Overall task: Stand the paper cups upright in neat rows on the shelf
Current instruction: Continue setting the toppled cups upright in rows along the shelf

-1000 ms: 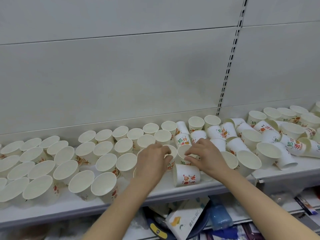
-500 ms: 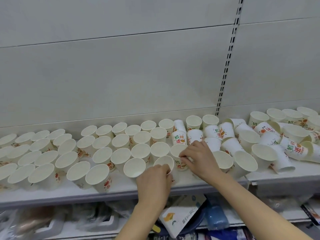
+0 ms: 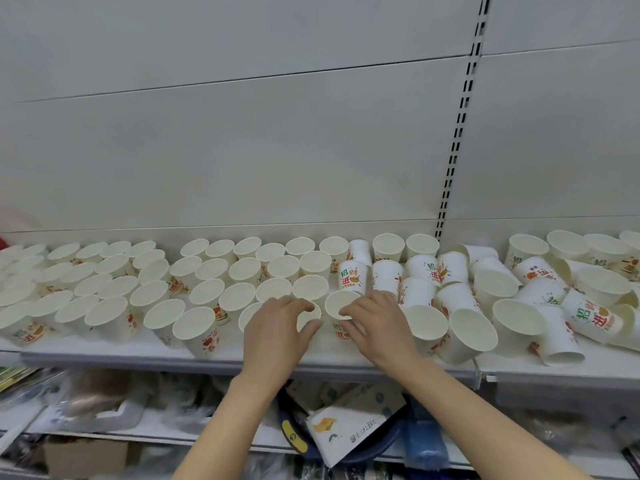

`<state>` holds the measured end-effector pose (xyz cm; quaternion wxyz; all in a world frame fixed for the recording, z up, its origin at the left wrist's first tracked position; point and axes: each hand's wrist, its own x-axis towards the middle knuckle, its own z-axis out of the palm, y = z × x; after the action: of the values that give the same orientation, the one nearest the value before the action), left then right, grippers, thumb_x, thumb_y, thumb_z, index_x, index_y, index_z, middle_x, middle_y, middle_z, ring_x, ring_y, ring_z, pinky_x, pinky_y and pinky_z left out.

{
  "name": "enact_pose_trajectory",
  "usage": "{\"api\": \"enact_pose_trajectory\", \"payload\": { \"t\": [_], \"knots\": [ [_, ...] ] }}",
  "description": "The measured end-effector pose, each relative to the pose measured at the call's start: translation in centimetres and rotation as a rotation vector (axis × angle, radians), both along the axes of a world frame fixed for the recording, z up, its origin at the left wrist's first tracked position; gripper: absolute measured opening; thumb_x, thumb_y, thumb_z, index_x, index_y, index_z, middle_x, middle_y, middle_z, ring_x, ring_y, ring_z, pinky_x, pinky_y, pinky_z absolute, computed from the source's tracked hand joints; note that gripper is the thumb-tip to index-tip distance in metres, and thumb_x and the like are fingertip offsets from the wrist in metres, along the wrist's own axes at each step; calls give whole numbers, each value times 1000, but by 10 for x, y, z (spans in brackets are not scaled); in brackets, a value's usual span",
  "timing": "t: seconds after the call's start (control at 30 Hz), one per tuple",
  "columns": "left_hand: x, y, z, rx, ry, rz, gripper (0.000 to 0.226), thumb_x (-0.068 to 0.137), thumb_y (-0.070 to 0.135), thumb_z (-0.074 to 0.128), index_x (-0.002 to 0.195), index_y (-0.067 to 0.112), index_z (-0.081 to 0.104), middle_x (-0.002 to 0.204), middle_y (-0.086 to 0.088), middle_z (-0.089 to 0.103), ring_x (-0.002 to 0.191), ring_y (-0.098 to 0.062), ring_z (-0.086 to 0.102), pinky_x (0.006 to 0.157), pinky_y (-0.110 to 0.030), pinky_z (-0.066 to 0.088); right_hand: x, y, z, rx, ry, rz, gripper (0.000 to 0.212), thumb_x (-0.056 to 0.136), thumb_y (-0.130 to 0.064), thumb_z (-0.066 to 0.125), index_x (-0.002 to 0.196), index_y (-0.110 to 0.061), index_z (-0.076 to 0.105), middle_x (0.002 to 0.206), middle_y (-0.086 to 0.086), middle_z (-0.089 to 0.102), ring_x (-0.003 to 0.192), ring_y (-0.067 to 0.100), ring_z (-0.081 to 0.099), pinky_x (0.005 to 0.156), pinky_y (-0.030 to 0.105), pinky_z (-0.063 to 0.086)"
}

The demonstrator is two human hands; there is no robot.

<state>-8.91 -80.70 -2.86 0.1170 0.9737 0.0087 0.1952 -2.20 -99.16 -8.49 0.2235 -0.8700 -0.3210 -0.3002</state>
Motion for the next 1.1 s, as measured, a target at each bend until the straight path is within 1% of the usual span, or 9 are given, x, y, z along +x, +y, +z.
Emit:
{"api": "enact_pose_trajectory", "payload": {
  "t": [0.1,0.2,0.37,0.53,0.63,0.8,0.97,1.03,1.1],
  "knots": [
    [27,-5,23,18,-48,-2,26,89,46,60,111,34,68,109,13,67,102,-13,55,73,-31,44,9,-9,17,11,-19,-32,9,81,-26,68,86,-19,70,82,-4,67,81,23,55,72,35,41],
    [76,-15,42,57,3,-33,28,91,40,59,117,31,67,115,8,67,110,-20,52,80,-33,44,31,-18,37,-29,-2,-108,8,75,-18,75,82,-18,71,76,-2,67,78,27,57,70,38,46],
    [171,-38,40,216,172,-160,33,93,33,55,123,24,63,122,0,65,115,-25,49,91,-35,42,79,-40,50,-104,83,-267,2,77,-15,72,78,-17,72,73,-1,67,78,28,57,72,39,42],
    [233,-61,18,350,259,-272,33,95,35,50,121,17,61,125,-5,62,116,-26,48,92,-37,39,124,-61,46,-176,210,-379,13,86,-18,61,93,-17,72,90,0,69,96,28,54,87,39,36],
    [249,-66,1,384,268,-275,41,93,42,54,123,15,55,131,-6,57,123,-26,45,99,-37,35,141,-70,38,-166,245,-416,19,85,-18,61,101,-17,71,99,0,69,99,27,51,88,37,36],
    [257,-69,-10,383,295,-270,55,87,49,59,131,15,52,136,-8,48,129,-27,38,106,-37,28,155,-76,33,-222,333,-409,22,85,-22,60,106,-21,68,105,-1,66,100,25,49,88,36,36],
    [263,-69,-11,335,328,-251,57,86,51,61,130,17,52,135,-8,48,128,-27,42,107,-37,29,159,-72,31,-221,348,-393,26,86,-20,60,110,-21,67,110,0,63,105,25,49,90,35,33],
    [264,-70,-8,274,340,-236,55,85,47,64,128,15,52,133,-8,51,127,-27,44,105,-37,30,162,-70,31,-229,357,-384,25,85,-20,60,110,-21,68,112,0,61,106,24,49,90,33,29],
    [263,-70,-1,190,356,-210,42,85,40,64,119,16,58,125,-6,59,120,-27,51,101,-37,32,165,-69,30,-224,374,-371,22,85,-19,61,105,-21,70,111,-1,61,106,23,49,89,32,29]
  ]
}}
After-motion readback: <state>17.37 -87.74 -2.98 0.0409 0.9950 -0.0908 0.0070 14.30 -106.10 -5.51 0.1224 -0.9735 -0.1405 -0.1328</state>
